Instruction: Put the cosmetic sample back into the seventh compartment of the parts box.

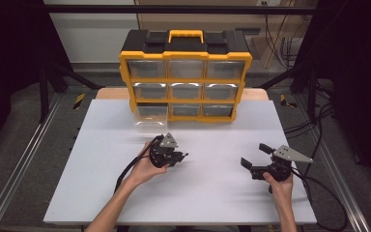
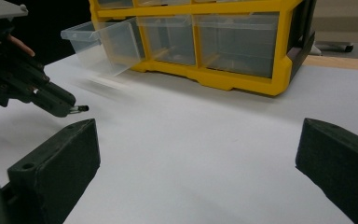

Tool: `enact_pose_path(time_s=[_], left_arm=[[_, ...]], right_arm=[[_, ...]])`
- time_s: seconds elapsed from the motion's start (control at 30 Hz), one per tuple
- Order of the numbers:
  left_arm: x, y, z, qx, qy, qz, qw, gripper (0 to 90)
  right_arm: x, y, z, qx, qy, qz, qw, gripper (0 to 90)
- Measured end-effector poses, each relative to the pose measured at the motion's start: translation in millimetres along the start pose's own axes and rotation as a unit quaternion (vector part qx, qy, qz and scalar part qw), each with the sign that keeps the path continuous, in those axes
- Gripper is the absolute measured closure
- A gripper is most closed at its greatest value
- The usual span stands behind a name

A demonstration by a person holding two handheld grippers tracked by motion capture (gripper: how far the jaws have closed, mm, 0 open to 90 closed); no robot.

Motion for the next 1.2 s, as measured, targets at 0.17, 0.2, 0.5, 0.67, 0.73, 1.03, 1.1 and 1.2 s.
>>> enact_pose_path(time_s=[0.17,0.2,0.5,0.67,0.73,1.03,1.1,1.2], left_arm=[[8.7,1.9,0.1,0.011,-0.011,-0.004,0.9999,80.1],[10.2,2.2,0.1,0.013,-0.014,-0.005,0.9998,80.2],[28.4,8.1,1.6,0.037,-0.037,-0.013,0.9985,80.1],[38.1,11.6,2.8,0.047,-0.047,-0.020,0.9976,80.1],[41.6,12.8,3.1,0.050,-0.051,-0.021,0.9972,80.2],[55.3,18.7,5.1,0.064,-0.062,-0.034,0.9955,80.1],[58.3,20.2,5.7,0.065,-0.064,-0.036,0.9952,80.2],[62.2,22.5,6.5,0.070,-0.068,-0.039,0.9945,80.2]], right_arm=[[0.2,0.1,0.0,-0.001,0.000,0.000,1.0000,0.4],[0.2,0.1,0.0,-0.001,0.000,0.000,1.0000,0.4],[0.0,-0.1,0.2,0.000,0.000,0.002,1.0000,0.4],[-0.2,-0.2,0.2,0.001,0.000,0.003,1.0000,0.4],[-0.3,-0.5,0.3,0.002,0.000,0.003,1.0000,0.4],[-0.4,-0.5,0.4,0.002,0.000,0.004,1.0000,0.4],[-0.4,-0.5,0.4,0.001,0.000,0.004,1.0000,0.4],[-0.6,-0.4,0.4,0.001,0.000,0.004,1.0000,0.4]])
Point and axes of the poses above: each handheld gripper's, and its own axes: x roughly backward along the jaws, z roughly out of its underside, y roughly to its left, the point moved 4 cm from there along -x, roughly forward along the jaws, and after that the axes turned 12 degrees about y, right-handed, at the moved point
